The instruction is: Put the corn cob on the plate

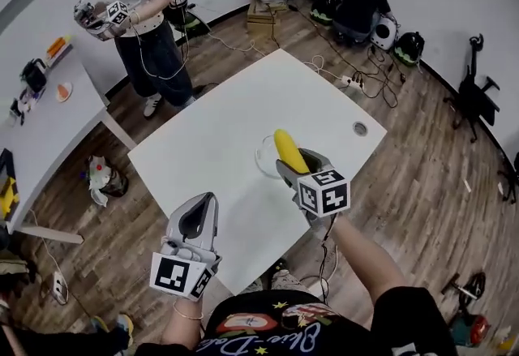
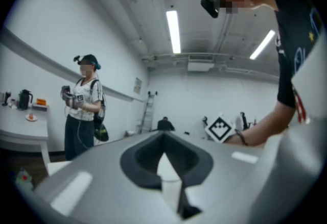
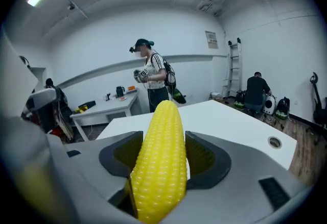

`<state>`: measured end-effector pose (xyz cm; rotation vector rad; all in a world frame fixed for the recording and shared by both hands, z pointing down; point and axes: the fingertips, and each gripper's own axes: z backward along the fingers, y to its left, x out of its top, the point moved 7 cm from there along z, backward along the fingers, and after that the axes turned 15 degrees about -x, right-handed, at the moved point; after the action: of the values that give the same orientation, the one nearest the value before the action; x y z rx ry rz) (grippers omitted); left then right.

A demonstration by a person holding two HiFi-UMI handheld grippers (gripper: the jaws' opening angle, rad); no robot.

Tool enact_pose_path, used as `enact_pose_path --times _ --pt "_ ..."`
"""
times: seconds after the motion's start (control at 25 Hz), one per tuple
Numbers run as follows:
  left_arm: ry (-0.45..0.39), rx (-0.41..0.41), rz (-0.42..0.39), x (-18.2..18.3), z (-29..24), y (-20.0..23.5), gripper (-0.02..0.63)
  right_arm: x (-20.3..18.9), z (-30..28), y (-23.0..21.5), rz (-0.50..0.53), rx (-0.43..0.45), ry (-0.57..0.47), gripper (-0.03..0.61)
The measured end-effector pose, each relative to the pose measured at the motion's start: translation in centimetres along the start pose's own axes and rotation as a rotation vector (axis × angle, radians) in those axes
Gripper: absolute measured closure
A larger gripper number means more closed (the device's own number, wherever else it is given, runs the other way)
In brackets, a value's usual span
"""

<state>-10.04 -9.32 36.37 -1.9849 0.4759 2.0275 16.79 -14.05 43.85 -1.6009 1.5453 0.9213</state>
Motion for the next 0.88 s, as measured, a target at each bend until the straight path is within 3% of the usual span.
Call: enact_pose_path --times 0.36,0.88 --pt "0.049 0.121 0.076 -2.7 0.8 1.5 0.626 -2.5 -9.9 -0.6 0.149 0.004 0.203 0.311" --pt "0.061 0.210 0.081 -2.7 3.6 1.6 0.624 -5.7 -14.2 -0.5 0.258 -0.042 0.300 0.310"
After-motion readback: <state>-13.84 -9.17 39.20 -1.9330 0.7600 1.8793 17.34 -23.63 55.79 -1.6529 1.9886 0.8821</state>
